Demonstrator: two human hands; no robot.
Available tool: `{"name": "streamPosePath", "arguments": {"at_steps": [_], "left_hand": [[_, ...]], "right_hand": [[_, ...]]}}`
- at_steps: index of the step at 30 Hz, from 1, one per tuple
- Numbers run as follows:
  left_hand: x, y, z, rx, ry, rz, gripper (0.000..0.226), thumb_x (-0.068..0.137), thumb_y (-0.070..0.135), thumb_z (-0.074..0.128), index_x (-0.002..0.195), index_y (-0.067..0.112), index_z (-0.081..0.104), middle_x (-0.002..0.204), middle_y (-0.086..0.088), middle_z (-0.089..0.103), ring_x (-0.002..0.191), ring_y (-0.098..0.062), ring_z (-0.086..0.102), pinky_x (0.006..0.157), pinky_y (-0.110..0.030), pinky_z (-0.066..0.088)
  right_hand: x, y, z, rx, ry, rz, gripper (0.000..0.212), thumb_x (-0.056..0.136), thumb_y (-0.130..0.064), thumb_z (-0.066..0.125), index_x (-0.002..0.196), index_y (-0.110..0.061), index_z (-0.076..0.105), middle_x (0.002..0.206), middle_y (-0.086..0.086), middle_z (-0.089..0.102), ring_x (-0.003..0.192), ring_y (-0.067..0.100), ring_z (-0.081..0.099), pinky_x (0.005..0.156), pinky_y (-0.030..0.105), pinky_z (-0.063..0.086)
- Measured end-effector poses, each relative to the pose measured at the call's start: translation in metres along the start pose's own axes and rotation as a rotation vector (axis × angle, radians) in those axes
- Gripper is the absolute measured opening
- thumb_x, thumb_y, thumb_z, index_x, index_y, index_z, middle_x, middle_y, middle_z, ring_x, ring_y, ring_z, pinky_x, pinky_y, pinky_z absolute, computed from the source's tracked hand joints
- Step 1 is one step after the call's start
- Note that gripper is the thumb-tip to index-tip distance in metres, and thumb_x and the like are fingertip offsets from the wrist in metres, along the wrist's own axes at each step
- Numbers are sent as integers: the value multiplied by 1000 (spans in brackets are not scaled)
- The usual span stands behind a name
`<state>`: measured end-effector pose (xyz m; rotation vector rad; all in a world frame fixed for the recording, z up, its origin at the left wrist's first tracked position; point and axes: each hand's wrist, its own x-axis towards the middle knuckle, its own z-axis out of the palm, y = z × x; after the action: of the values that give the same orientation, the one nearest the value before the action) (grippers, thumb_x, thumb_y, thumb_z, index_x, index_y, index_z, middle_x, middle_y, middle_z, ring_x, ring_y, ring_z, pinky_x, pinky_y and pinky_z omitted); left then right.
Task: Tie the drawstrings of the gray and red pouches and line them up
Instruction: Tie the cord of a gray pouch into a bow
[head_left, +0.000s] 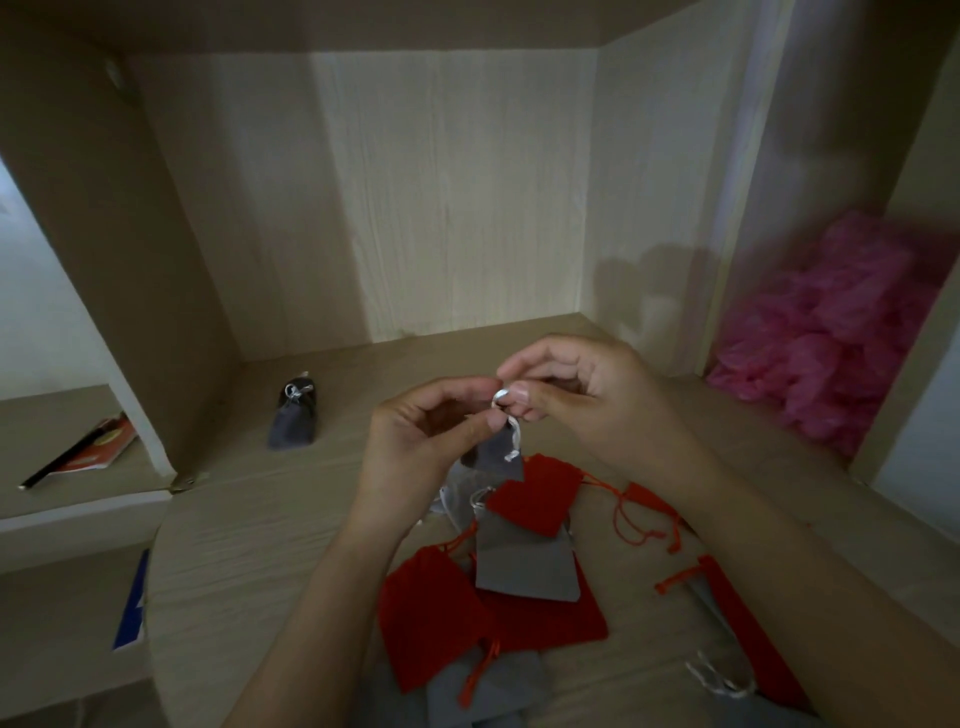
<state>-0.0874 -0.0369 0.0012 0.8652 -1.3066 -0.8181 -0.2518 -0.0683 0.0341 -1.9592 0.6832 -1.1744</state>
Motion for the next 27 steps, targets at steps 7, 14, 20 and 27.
{"name": "streamPosePath", "arguments": {"at_steps": [7, 14, 20, 27], "left_hand": [[1, -2, 7, 93, 10, -52, 7, 73, -2, 70, 73, 5, 69, 60, 6, 68, 57, 1, 59, 57, -11, 46], [4, -7, 4, 42, 117, -82, 6, 80, 2, 67, 75, 4, 70, 61, 3, 67, 59, -4, 57, 58, -14, 45], [4, -6, 0, -191, 95, -189, 13, 71, 22, 64, 70, 14, 73, 60, -3, 60, 60, -12, 52, 67, -24, 42], [2, -6, -1, -223, -54, -245, 13, 74, 20, 63, 77, 8, 66, 65, -5, 62, 59, -14, 50, 58, -23, 42]], "right_hand": [[-3, -2, 3, -122, 127, -30, 24, 78, -14, 75, 97, -25, 66, 92, -7, 70, 84, 3, 67, 73, 20, 52], [0, 5, 2, -273, -20, 128, 13, 76, -17, 77, 88, -21, 73, 82, -4, 74, 77, 3, 68, 74, 24, 53], [0, 6, -2, -489, -4, 55, 11, 81, -16, 70, 89, -20, 76, 76, -4, 70, 71, 8, 60, 64, 24, 43], [-2, 1, 2, -511, 23, 41, 5, 79, -19, 69, 80, -19, 74, 64, -17, 62, 69, -6, 56, 61, 10, 40]]}}
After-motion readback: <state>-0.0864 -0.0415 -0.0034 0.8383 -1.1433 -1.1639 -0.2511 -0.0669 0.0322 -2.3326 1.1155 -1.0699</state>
